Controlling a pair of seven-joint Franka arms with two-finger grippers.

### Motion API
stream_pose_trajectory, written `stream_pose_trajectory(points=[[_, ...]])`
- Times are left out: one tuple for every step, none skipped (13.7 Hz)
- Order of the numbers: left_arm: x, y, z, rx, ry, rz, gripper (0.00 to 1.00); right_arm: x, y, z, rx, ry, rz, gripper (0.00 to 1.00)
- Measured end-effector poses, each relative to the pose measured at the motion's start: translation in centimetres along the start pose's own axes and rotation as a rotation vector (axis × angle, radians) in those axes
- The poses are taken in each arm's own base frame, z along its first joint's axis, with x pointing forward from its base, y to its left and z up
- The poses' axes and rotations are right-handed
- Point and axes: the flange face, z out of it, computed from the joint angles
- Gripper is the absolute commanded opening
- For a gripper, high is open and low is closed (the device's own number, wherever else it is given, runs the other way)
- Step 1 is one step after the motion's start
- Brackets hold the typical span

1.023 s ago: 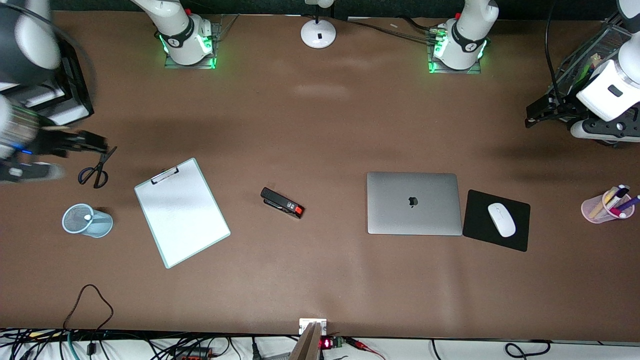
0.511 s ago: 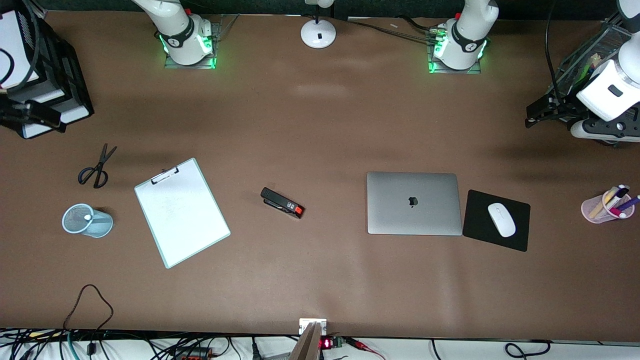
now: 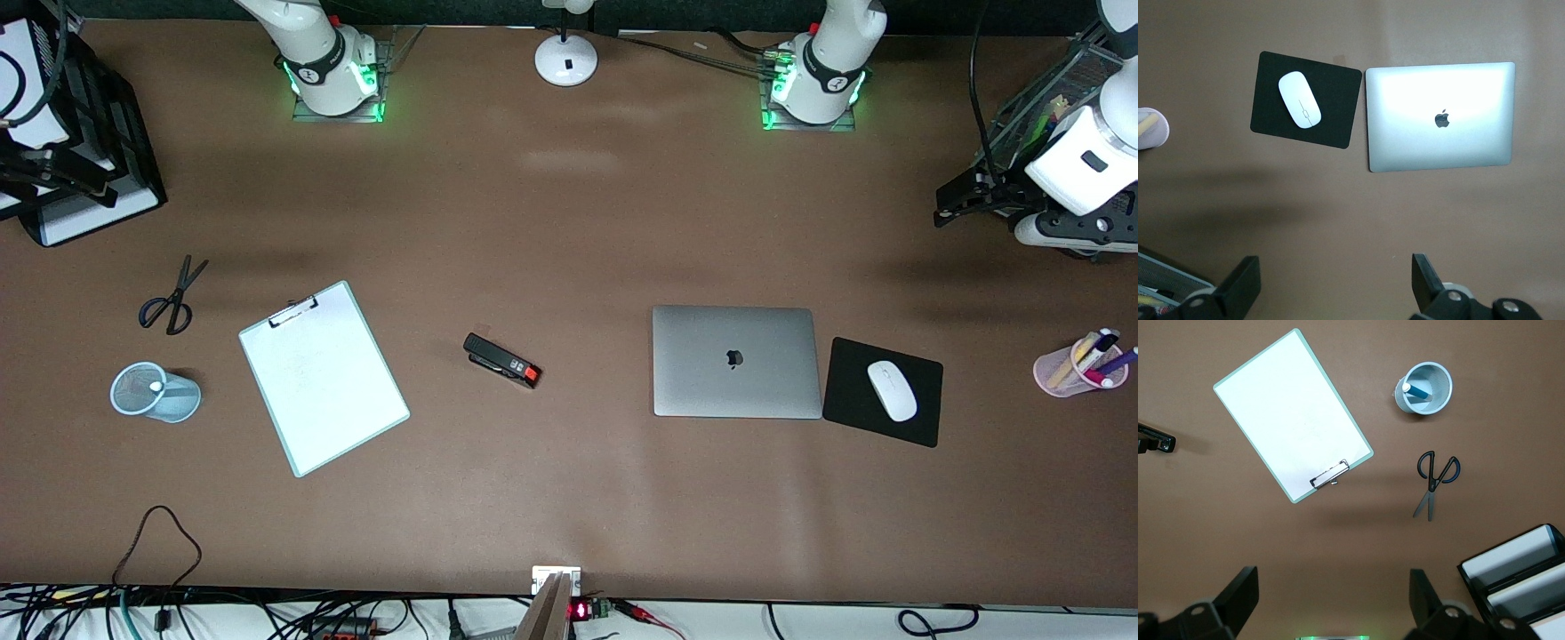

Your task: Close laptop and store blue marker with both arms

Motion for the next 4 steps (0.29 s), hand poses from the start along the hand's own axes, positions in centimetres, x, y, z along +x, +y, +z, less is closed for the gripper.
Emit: stream_pose_trajectory(points=[[0.00,0.00,0.00,0.000,0.000,0.000,1.00,-0.10,0.00,-0.11,0.000,0.001,0.000,1.00],[0.00,0.00,0.00,0.000,0.000,0.000,1.00,-0.15,-0.03,-0.18,0.000,0.002,-0.001,1.00],[0.00,0.00,0.00,0.000,0.000,0.000,1.00,-0.16,-0.07,-0.20,0.000,0.003,-0.001,1.00],[0.00,0.00,0.00,0.000,0.000,0.000,1.00,-0.16,-0.13,-0.21,0.000,0.003,-0.003,1.00]])
